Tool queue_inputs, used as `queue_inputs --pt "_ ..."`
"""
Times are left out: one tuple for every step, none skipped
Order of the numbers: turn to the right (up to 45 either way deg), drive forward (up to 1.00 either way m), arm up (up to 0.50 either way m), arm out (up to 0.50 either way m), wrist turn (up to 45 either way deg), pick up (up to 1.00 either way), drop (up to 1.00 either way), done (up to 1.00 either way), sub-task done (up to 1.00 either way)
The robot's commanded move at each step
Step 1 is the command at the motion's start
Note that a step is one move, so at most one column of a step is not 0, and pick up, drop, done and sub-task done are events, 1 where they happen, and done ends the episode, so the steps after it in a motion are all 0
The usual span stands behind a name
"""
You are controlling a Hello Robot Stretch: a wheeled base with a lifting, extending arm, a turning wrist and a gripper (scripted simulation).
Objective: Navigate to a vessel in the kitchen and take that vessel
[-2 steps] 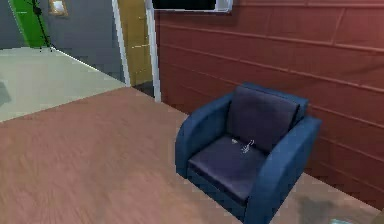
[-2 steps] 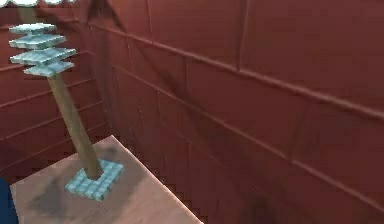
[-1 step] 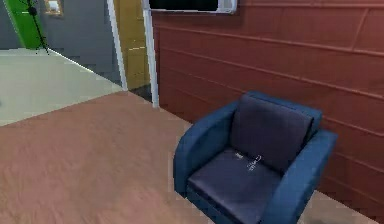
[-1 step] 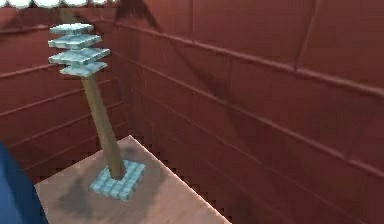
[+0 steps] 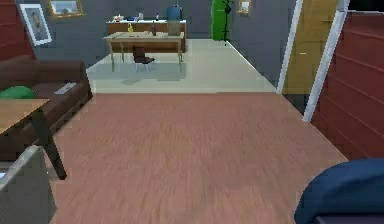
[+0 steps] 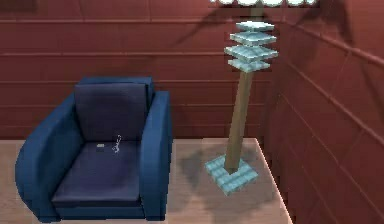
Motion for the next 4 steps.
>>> queue_inputs --pt "-3.0 0.0 0.0 0.0 0.0 0.0 0.0 0.0 0.0" --pt "0.0 1.0 0.0 0.0 0.0 0.0 0.0 0.0 0.0" --pt "-45.0 0.0 0.0 0.0 0.0 0.0 0.0 0.0 0.0" --pt "-3.0 0.0 0.0 0.0 0.0 0.0 0.0 0.0 0.0"
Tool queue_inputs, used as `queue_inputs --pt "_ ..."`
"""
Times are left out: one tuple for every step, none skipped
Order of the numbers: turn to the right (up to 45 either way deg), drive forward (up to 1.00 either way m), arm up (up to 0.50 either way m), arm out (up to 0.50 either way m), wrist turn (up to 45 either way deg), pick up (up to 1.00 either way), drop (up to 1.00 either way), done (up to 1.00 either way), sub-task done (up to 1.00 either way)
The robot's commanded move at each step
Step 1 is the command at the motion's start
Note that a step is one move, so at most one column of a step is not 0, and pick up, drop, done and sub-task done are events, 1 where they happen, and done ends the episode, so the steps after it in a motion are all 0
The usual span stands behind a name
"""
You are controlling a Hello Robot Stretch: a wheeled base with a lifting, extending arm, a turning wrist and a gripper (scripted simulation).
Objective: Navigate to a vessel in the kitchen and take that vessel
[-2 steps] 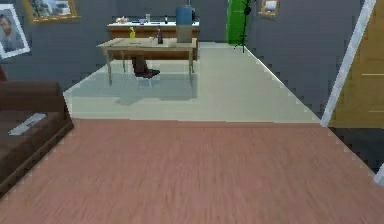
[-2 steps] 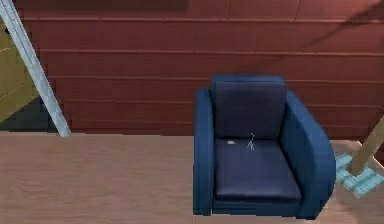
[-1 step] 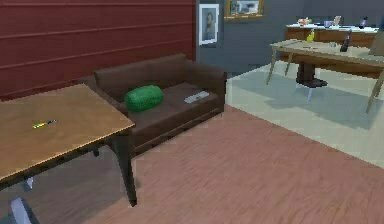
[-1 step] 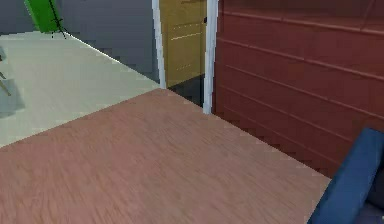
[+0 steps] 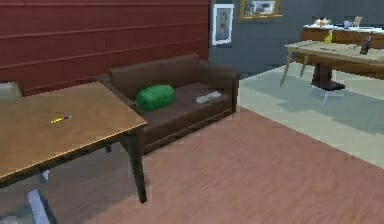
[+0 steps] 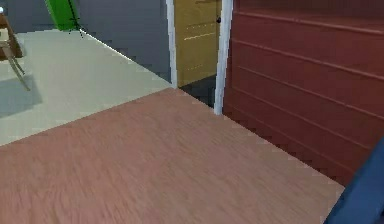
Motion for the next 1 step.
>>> queue_inputs --pt "0.0 0.05 0.0 0.0 0.0 0.0 0.0 0.0 0.0"
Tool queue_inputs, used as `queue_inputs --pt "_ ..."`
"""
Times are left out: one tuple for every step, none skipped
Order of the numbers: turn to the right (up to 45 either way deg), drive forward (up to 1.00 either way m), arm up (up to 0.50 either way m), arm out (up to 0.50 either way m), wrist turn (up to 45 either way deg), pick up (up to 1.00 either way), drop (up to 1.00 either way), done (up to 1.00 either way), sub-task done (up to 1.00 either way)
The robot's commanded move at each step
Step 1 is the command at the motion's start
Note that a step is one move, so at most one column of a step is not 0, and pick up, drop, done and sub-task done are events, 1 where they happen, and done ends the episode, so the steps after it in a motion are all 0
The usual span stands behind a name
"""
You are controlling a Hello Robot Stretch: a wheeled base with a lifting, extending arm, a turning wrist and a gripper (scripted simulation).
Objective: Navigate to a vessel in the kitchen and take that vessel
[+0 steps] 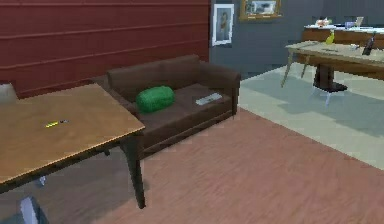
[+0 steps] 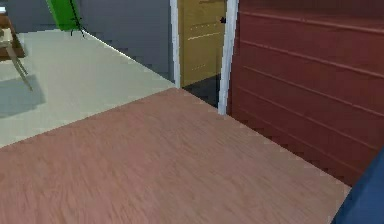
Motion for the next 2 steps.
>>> queue_inputs --pt "42.0 0.0 0.0 0.0 0.0 0.0 0.0 0.0 0.0" --pt "0.0 1.0 0.0 0.0 0.0 0.0 0.0 0.0 0.0"
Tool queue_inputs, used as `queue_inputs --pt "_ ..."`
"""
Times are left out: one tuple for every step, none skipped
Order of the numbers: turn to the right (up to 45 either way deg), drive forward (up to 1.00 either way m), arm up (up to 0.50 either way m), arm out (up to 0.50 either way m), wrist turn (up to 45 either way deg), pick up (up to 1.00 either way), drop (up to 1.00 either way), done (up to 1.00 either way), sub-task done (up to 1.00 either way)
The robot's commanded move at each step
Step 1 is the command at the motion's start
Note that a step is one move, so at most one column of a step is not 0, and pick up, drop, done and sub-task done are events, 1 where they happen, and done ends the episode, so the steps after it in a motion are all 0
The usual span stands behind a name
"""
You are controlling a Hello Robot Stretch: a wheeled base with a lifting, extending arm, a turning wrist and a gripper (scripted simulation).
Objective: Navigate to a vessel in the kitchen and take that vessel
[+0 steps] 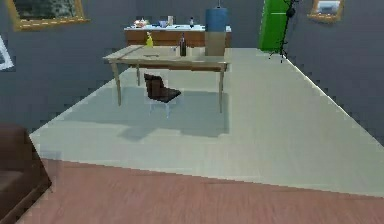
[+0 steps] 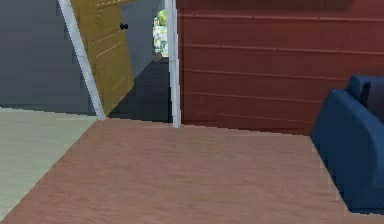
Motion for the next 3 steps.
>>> queue_inputs --pt "3.0 0.0 0.0 0.0 0.0 0.0 0.0 0.0 0.0" --pt "0.0 1.0 0.0 0.0 0.0 0.0 0.0 0.0 0.0" --pt "0.0 0.85 0.0 0.0 0.0 0.0 0.0 0.0 0.0"
